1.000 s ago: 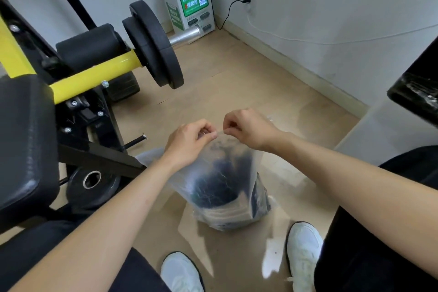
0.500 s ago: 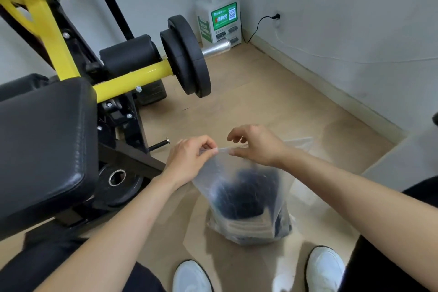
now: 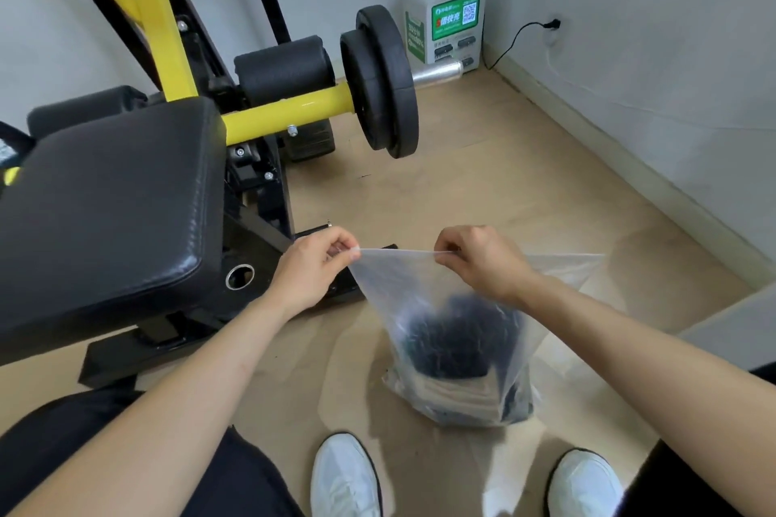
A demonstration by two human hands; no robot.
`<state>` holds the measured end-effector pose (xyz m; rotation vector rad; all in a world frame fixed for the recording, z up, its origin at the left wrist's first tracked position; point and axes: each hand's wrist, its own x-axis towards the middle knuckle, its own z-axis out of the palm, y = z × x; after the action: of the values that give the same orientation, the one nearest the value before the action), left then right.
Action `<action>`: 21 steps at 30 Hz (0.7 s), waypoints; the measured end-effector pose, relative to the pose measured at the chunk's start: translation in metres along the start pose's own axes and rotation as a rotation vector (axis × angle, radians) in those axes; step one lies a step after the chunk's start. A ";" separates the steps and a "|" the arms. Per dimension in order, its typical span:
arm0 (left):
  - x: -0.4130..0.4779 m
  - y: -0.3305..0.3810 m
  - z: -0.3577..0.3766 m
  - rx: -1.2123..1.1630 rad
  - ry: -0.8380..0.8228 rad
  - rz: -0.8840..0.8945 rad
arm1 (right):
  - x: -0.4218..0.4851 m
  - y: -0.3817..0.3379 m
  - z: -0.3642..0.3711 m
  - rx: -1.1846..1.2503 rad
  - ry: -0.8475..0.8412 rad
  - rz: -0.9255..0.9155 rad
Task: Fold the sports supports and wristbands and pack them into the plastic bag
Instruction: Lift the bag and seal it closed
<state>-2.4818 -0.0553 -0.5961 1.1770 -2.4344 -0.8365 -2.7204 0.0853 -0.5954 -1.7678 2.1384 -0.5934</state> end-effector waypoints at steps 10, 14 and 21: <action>-0.003 -0.002 0.005 -0.110 0.052 -0.099 | -0.008 0.006 -0.005 -0.070 0.009 -0.017; -0.006 0.006 0.016 -0.301 0.099 -0.209 | -0.019 0.023 -0.028 -0.157 -0.040 0.057; -0.017 0.003 0.037 -0.592 0.016 -0.397 | -0.064 0.106 -0.042 0.268 0.077 0.557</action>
<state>-2.4920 -0.0262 -0.6237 1.4075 -1.7502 -1.5170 -2.8187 0.1700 -0.6128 -0.9631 2.3270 -0.7517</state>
